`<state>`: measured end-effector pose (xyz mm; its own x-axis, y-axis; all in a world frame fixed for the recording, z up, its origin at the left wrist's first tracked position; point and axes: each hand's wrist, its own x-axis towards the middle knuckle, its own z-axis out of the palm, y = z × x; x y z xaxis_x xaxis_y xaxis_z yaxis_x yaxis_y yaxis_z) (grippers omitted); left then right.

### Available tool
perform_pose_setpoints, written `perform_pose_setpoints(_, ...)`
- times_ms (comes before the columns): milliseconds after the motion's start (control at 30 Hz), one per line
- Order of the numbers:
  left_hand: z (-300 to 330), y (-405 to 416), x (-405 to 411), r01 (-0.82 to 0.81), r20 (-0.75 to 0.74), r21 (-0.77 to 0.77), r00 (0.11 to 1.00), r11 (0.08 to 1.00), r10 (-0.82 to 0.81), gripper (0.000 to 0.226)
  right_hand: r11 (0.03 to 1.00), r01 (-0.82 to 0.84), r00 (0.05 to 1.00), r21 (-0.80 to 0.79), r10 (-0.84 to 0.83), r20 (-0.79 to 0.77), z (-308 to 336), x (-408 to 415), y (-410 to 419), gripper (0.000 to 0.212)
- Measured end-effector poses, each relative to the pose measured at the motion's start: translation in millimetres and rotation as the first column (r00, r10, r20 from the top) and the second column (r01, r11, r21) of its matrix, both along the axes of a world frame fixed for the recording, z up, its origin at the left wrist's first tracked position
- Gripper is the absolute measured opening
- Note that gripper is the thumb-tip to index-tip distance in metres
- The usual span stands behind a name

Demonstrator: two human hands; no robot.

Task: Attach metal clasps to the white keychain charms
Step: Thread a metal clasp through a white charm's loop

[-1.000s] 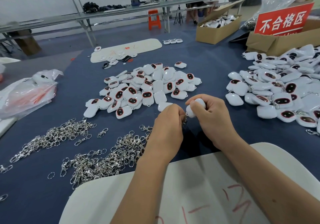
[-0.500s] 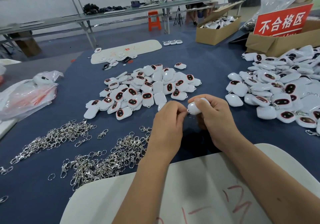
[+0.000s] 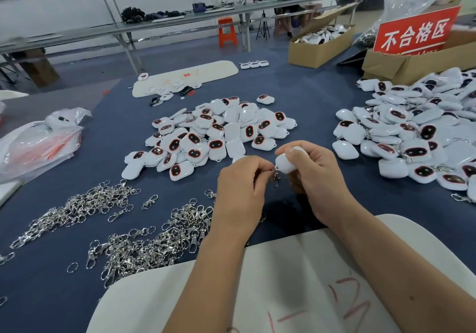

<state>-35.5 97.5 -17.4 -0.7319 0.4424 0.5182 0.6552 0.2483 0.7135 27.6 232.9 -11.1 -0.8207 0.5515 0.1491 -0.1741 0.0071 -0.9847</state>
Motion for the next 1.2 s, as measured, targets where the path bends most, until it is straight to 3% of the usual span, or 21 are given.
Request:
perform_pose_setpoints(100,1,-1,-1,-0.016,0.010,-0.033,1.000,0.999,0.017,0.014,0.983,0.024,0.999,0.182,-0.017,-0.040,0,3,-3,0.023)
perform_pose_setpoints(333,4,-3,1,-0.078,-0.011,-0.127,0.997,0.989,0.077,0.017,0.913,0.097,0.992,0.397,-0.057,-0.110,1,6,-12,0.016)
perform_pose_setpoints(433,6,1,4,-0.048,0.210,0.045,0.977,0.998,0.038,0.014,0.991,0.019,0.991,0.129,-0.002,-0.132,-1,4,-7,0.017)
perform_pose_setpoints(533,9,4,5,-0.006,0.344,0.210,0.936,0.978,-0.068,0.011,0.985,-0.100,0.986,-0.138,0.080,-0.144,-2,2,0,0.020)
perform_pose_setpoints(667,10,6,6,-0.044,0.509,0.423,0.838,0.905,-0.197,0.013,0.962,-0.159,0.982,-0.224,0.129,-0.141,-3,0,2,0.019)
perform_pose_setpoints(867,10,7,5,-0.179,0.628,0.487,0.752,0.855,-0.201,0.006,0.933,-0.236,0.967,-0.273,0.196,-0.165,-2,0,1,0.008)
perform_pose_setpoints(933,7,6,2,-0.189,0.574,0.414,0.813,0.890,-0.095,0.009,0.926,-0.258,0.962,-0.275,0.219,-0.165,-3,0,2,0.015)
perform_pose_setpoints(1033,6,3,2,-0.154,0.282,0.219,0.955,0.964,0.088,0.018,0.932,-0.266,0.962,-0.246,0.239,-0.136,-4,1,3,0.017)
perform_pose_setpoints(1200,8,-3,-2,-0.112,-0.127,-0.164,0.988,0.980,0.092,0.020,0.973,-0.194,0.980,-0.125,0.186,-0.071,-6,1,1,0.004)
